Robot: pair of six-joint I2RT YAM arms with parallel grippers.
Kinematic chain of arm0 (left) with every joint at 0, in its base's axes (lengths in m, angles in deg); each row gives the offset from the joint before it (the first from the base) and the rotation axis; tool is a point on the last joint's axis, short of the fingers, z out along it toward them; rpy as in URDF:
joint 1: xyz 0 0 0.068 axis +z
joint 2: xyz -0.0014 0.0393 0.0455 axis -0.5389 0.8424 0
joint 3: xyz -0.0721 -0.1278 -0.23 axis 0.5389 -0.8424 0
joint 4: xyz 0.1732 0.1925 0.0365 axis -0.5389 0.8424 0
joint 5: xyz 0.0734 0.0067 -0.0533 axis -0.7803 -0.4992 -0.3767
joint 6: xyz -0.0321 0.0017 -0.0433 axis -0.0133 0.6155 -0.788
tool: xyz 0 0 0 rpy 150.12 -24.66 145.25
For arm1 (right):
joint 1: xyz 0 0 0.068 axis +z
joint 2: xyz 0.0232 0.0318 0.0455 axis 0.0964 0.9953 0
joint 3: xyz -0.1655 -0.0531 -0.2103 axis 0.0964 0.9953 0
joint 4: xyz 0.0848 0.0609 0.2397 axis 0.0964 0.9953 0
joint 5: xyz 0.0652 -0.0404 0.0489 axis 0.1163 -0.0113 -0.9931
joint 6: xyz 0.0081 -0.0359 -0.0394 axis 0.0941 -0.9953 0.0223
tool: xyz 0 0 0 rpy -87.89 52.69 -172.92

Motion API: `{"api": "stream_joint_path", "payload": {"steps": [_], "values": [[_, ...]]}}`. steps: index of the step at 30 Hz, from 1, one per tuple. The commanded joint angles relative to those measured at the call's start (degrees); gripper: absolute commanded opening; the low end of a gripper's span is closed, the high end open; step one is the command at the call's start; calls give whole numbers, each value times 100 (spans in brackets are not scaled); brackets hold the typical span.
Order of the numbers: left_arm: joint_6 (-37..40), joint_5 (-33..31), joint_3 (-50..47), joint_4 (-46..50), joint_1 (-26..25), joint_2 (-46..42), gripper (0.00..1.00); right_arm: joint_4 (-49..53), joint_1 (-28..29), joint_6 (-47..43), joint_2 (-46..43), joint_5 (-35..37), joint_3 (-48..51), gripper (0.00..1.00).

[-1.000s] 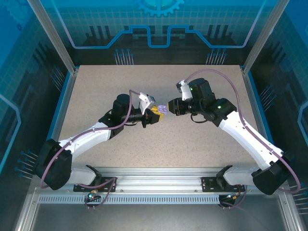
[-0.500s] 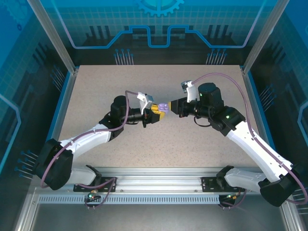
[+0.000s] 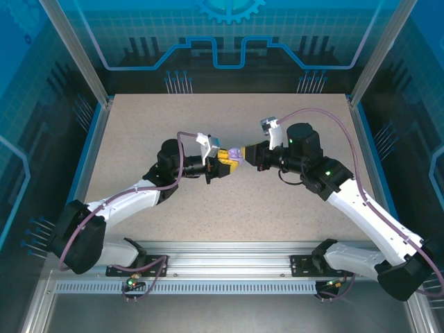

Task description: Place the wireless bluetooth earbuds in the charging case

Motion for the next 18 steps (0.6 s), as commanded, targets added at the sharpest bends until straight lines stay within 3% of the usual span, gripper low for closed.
{"api": "stream_joint_path", "payload": {"steps": [1,18], "values": [[-106,224,17,-258,-27,-142,16,-215,73,-108,-63,47,64,17],[-224,218,112,-134,-28,-206,16,-130,184,-214,34,215,71,17]]}}
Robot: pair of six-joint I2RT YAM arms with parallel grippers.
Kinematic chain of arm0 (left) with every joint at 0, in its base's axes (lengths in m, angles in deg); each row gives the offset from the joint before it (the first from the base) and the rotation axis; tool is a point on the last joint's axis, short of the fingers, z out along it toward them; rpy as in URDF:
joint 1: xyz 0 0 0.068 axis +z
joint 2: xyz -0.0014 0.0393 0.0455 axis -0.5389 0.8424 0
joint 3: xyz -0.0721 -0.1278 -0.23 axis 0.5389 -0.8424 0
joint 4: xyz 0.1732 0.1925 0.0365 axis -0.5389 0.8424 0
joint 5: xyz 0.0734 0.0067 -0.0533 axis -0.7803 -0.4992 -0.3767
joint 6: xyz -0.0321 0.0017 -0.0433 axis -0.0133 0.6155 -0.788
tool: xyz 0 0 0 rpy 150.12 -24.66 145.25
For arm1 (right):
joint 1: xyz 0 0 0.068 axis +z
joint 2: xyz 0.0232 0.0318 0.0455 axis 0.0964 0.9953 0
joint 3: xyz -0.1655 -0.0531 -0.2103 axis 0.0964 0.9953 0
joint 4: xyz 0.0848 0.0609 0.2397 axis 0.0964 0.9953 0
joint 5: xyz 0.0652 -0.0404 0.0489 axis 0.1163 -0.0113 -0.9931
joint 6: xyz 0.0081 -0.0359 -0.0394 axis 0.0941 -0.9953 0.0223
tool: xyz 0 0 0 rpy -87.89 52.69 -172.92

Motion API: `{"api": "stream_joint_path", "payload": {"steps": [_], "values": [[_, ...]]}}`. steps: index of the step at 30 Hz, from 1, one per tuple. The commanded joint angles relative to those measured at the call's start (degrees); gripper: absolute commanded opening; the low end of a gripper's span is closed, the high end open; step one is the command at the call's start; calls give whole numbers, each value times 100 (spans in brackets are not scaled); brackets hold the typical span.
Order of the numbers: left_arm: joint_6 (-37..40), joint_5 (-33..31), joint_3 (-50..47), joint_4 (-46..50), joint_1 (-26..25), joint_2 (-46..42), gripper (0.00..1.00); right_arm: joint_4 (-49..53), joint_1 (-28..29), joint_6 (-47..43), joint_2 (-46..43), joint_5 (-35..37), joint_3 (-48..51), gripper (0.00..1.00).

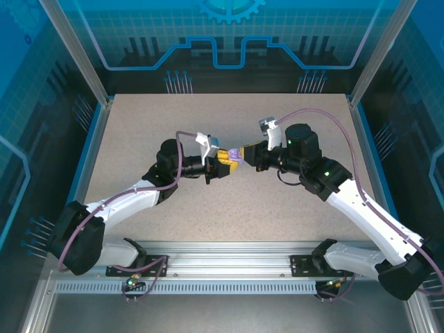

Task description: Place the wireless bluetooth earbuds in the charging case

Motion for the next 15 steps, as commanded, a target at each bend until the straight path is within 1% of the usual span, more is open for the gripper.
{"api": "stream_joint_path", "payload": {"steps": [1,15], "values": [[-111,148,119,-137,-28,-150,16,-95,74,-105,34,62,64,17],[-273,25,341,169,-22,-85,16,15,145,-194,85,223,72,16]]}}
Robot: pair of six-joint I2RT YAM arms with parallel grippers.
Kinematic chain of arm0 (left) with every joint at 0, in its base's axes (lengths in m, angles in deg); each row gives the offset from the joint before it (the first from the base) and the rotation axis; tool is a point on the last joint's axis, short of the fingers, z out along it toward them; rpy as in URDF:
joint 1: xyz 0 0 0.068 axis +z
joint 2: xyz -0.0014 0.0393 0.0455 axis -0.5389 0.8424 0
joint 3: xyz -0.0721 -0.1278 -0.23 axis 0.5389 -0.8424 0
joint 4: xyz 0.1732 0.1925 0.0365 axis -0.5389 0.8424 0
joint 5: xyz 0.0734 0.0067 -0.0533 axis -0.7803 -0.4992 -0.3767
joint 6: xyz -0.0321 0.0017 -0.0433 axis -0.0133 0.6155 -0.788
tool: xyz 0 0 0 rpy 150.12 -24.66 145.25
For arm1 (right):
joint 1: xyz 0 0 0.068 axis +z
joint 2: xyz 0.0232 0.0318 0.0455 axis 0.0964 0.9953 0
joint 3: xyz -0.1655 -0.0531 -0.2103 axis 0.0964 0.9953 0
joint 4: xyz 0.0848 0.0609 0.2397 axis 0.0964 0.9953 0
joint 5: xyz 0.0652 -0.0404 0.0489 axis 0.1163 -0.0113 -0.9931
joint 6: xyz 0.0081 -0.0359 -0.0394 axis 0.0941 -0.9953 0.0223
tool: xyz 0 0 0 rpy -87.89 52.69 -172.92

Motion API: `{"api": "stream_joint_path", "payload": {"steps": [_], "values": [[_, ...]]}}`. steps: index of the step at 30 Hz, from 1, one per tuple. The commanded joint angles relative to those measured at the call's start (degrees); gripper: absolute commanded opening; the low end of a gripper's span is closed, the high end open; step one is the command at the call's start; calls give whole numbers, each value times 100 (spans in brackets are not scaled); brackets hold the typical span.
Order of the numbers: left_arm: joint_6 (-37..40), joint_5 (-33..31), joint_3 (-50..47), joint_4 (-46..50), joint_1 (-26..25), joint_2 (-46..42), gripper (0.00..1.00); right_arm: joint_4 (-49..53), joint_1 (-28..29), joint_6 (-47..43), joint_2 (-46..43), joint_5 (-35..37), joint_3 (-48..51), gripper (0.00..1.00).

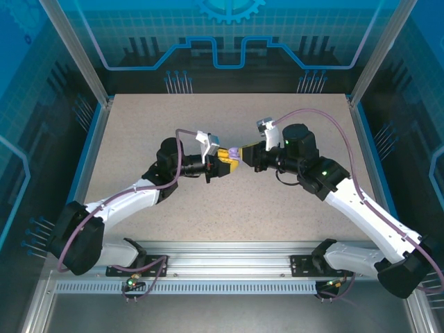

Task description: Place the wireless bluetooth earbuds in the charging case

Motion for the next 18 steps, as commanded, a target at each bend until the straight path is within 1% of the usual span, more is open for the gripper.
{"api": "stream_joint_path", "payload": {"steps": [1,8,18], "values": [[-93,16,233,43,-28,-79,16,35,77,-117,-5,160,66,16],[-127,11,272,72,-23,-53,17,110,73,-182,21,232,61,16],[-106,20,273,52,-28,-62,17,171,95,-185,193,-131,-36,16]]}}
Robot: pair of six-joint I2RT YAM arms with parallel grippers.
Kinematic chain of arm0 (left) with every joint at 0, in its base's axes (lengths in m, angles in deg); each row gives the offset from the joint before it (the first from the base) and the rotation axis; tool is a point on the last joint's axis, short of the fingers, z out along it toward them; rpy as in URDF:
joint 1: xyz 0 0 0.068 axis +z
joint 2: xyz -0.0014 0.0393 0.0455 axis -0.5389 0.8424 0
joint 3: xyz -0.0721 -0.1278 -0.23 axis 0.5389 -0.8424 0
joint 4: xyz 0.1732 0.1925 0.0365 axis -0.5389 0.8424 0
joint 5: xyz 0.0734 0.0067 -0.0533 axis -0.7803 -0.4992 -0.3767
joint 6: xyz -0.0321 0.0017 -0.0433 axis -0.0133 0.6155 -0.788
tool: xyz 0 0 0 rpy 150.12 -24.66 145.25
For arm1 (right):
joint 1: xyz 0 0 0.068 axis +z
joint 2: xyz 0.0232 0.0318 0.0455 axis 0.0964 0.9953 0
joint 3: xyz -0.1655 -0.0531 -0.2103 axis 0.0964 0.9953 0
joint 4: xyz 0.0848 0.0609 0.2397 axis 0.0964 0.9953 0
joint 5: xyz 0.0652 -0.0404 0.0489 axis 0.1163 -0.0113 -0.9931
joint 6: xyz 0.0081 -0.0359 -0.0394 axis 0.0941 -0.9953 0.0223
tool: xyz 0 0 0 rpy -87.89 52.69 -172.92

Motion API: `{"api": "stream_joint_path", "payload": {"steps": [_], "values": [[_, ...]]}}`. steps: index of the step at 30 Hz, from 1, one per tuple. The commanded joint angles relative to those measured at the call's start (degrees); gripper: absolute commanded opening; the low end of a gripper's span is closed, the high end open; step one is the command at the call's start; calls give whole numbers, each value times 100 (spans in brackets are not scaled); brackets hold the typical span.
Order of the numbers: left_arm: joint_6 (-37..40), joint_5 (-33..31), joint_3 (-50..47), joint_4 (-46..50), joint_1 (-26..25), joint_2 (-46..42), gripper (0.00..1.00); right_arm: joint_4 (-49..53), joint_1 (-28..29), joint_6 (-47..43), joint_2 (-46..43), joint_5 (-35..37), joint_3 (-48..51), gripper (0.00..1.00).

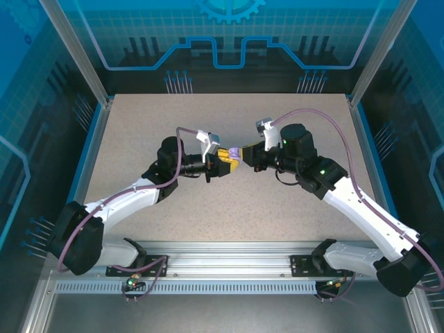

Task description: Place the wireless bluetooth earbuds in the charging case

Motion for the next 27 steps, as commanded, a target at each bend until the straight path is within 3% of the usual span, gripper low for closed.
{"api": "stream_joint_path", "payload": {"steps": [1,20,27], "values": [[19,12,195,-157,-21,-64,17,101,90,-84,103,-297,-43,16],[655,-295,180,211,-28,-117,16,6,82,98,-453,-27,-10,15],[936,-279,-67,-395,-61,-97,16,-236,76,189,-545,-11,129,15]]}}
